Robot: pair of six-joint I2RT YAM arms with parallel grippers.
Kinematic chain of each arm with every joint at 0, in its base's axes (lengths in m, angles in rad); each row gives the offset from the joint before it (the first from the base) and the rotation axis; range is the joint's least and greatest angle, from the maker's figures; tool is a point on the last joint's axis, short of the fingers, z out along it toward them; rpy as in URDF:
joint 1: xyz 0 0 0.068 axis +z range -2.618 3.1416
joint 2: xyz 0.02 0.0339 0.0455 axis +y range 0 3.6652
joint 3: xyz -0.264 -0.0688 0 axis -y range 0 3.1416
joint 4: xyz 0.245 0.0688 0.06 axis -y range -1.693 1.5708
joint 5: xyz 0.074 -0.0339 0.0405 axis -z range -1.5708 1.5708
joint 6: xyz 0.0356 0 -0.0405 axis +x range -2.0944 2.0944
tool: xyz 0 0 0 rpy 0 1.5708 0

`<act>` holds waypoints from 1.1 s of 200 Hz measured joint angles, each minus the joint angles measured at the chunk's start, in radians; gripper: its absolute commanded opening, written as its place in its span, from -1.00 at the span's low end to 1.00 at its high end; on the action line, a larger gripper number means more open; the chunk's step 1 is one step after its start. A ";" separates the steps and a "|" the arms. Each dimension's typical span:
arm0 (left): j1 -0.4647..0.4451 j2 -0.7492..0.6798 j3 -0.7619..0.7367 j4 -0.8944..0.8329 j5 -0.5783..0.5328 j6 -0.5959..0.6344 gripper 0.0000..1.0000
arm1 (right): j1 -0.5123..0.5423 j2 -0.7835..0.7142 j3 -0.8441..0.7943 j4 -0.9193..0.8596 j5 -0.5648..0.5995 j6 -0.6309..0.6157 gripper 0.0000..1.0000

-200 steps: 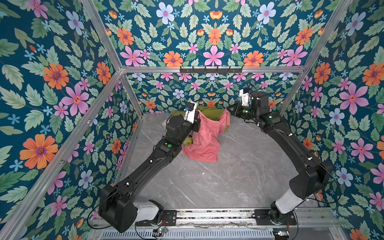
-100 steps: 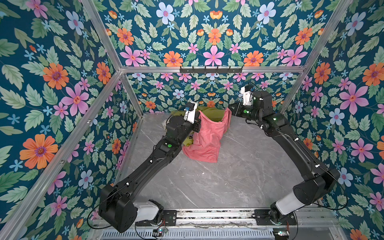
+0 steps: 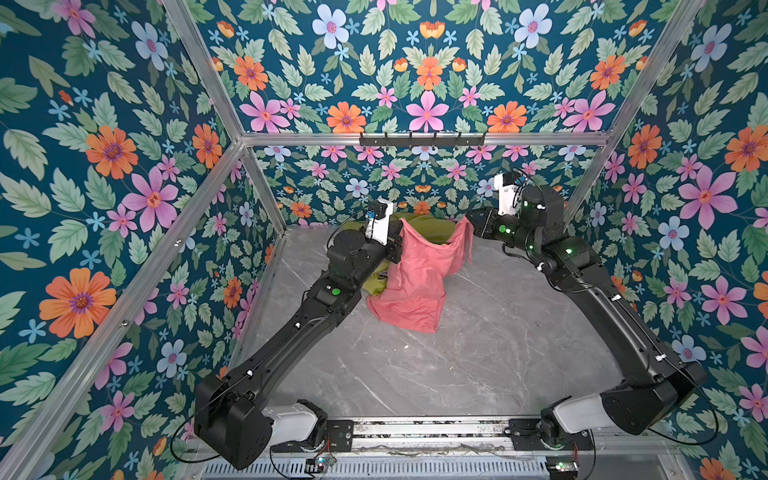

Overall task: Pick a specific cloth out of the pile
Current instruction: 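Raise the pink cloth with both grippers, spreading it apart above the jacket, then stretch the pink cloth wider by moving both grippers apart and upward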

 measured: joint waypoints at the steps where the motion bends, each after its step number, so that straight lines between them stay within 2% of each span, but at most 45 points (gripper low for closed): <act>1: 0.000 -0.001 0.000 0.000 0.000 -0.001 -1.00 | 0.000 0.000 0.000 0.000 0.000 0.000 -1.00; 220: -0.001 -0.102 0.077 -0.014 0.078 -0.050 -1.00 | 0.055 -0.099 0.093 -0.023 0.004 -0.034 -1.00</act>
